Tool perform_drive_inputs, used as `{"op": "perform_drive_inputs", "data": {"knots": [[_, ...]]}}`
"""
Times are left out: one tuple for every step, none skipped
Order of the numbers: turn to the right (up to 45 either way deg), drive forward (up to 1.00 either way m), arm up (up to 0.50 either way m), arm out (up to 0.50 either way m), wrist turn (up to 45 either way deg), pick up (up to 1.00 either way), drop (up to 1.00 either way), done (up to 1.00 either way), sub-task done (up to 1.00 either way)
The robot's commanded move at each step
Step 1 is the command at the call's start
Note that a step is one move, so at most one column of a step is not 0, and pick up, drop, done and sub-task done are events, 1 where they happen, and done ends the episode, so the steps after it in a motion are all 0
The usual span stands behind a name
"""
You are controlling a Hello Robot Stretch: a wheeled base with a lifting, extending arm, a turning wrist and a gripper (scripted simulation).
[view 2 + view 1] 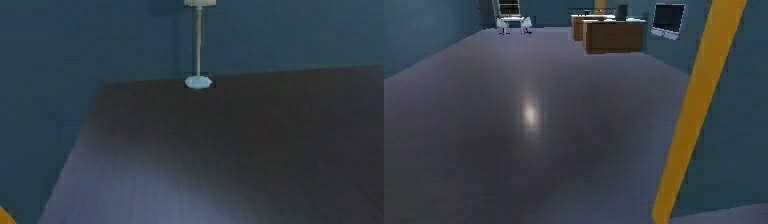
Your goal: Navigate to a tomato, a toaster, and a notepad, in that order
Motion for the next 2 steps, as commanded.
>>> {"op": "perform_drive_inputs", "data": {"knots": [[0.0, 1.00, 0.00, 0.00, 0.0, 0.00, 0.00, 0.00, 0.00], [-3.0, 0.00, 0.00, 0.00, 0.0, 0.00, 0.00, 0.00, 0.00]]}}
